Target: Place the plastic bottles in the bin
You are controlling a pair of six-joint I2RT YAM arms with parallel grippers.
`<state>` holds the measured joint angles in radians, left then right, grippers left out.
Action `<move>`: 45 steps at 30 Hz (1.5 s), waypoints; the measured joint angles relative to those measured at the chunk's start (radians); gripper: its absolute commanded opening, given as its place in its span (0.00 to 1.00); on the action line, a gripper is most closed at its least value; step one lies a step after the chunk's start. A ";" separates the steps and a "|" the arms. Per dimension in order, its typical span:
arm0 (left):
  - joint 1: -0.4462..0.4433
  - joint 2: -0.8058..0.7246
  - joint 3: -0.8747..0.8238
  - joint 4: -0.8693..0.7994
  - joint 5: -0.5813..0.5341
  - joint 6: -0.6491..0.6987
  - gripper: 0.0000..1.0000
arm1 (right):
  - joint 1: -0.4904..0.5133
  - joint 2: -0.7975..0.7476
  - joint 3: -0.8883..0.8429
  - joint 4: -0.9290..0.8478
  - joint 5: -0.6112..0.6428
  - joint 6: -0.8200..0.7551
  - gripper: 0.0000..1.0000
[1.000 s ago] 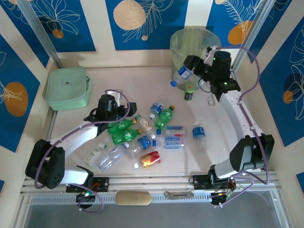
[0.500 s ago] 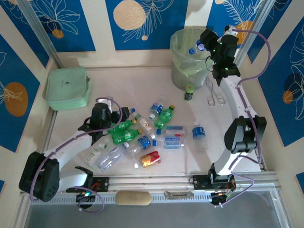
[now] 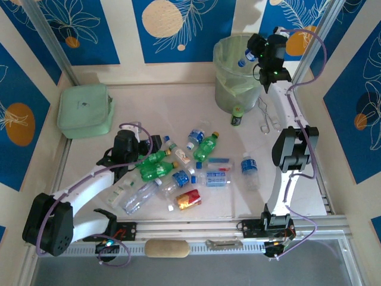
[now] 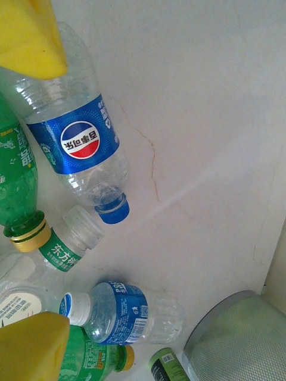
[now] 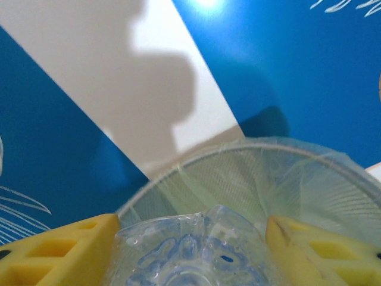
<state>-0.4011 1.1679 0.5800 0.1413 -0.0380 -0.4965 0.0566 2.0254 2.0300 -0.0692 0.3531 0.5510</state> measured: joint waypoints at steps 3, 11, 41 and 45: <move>0.000 0.000 0.000 0.000 0.003 0.000 1.00 | 0.014 0.031 0.035 -0.047 0.001 -0.021 0.66; 0.000 0.000 0.000 -0.003 0.003 0.000 1.00 | 0.023 0.073 0.143 -0.155 -0.019 -0.055 0.91; -0.010 0.074 0.085 -0.007 0.082 -0.050 1.00 | 0.105 -0.761 -0.816 -0.077 -0.246 -0.080 0.99; -0.014 0.077 0.085 0.001 0.087 -0.079 1.00 | 0.117 -0.813 -0.945 -0.184 -0.279 -0.076 0.99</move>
<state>-0.4149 1.2449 0.6647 0.1425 0.0486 -0.5755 0.1738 1.2125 1.0851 -0.2531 0.0738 0.4747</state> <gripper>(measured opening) 0.998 0.987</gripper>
